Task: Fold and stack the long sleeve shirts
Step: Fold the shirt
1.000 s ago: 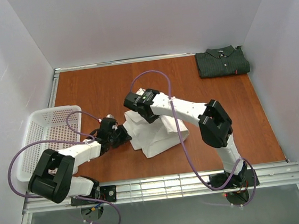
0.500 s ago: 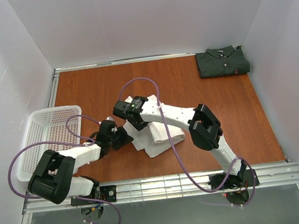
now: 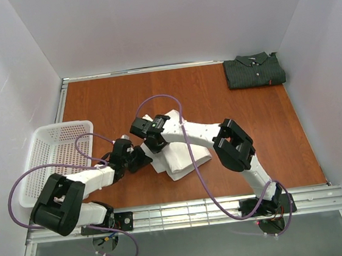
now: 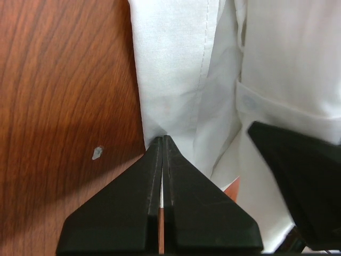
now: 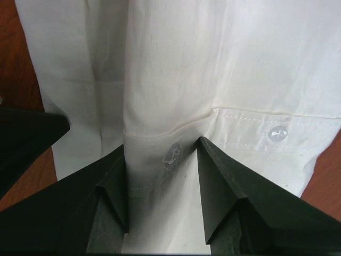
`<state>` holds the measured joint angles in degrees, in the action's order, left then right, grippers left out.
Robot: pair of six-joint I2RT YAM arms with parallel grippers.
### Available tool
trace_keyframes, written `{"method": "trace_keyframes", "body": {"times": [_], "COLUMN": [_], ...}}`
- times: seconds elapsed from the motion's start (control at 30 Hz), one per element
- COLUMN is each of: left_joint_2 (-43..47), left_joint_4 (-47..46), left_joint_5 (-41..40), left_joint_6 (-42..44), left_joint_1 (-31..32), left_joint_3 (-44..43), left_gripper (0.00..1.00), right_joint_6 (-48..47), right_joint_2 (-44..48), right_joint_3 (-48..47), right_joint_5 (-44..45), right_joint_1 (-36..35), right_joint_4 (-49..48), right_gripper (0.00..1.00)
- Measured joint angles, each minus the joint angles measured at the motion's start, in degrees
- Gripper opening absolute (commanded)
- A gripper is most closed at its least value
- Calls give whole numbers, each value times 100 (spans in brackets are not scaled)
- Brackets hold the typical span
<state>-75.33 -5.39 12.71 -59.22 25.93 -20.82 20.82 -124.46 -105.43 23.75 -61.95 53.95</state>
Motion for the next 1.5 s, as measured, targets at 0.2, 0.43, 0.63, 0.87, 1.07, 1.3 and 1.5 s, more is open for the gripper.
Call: {"method": "trace_keyframes", "body": {"times": [0.2, 0.43, 0.63, 0.87, 1.07, 1.3, 1.5], "left_joint_2": [72, 83, 92, 149, 503, 1075, 501], "left_joint_4": [0, 22, 35, 129, 920, 1696, 1757], "left_joint_5": [7, 17, 17, 20, -28, -546, -629], "left_joint_6": [-22, -39, -39, -42, 22, 205, 426], "left_joint_1": [0, 0, 0, 0, 2, 0, -2], "left_joint_3": [63, 63, 63, 63, -326, -1556, -2321], "left_gripper": [0, 0, 0, 0, 11, 22, 14], "right_joint_6": [35, 129, 136, 149, 109, 332, 946], "right_joint_2": [437, 789, 780, 787, 1397, 3534, 4487], "right_joint_3": [693, 876, 935, 1613, 1886, 3370, 5781], "right_joint_5": [-529, -728, -756, -1097, -1193, -1276, -2304], "right_joint_1": [0, 0, 4, 4, 37, 267, 343], "right_joint_4": [-616, -1130, -1377, -1895, -1971, -2920, -4627], "right_gripper": [36, 17, 15, 38, 41, 36, 33]}}
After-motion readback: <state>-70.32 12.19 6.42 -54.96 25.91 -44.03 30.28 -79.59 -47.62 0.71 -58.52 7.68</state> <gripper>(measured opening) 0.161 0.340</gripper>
